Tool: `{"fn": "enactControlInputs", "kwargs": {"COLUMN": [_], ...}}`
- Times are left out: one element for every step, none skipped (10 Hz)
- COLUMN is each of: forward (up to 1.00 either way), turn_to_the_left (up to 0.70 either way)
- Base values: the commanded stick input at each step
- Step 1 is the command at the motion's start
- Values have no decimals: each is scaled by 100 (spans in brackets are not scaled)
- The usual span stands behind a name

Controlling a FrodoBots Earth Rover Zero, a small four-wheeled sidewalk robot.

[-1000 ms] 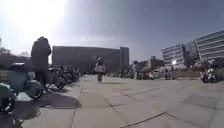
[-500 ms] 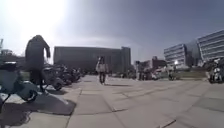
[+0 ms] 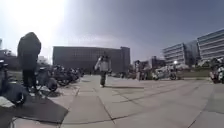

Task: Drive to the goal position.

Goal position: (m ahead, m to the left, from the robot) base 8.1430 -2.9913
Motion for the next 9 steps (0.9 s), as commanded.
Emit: {"fn": "enactControlInputs", "kwargs": {"forward": [50, 50, 50, 50, 50, 50, 50, 50, 50], "turn_to_the_left": [1, 22, 44, 50, 50, 50, 0, 0, 0]}}
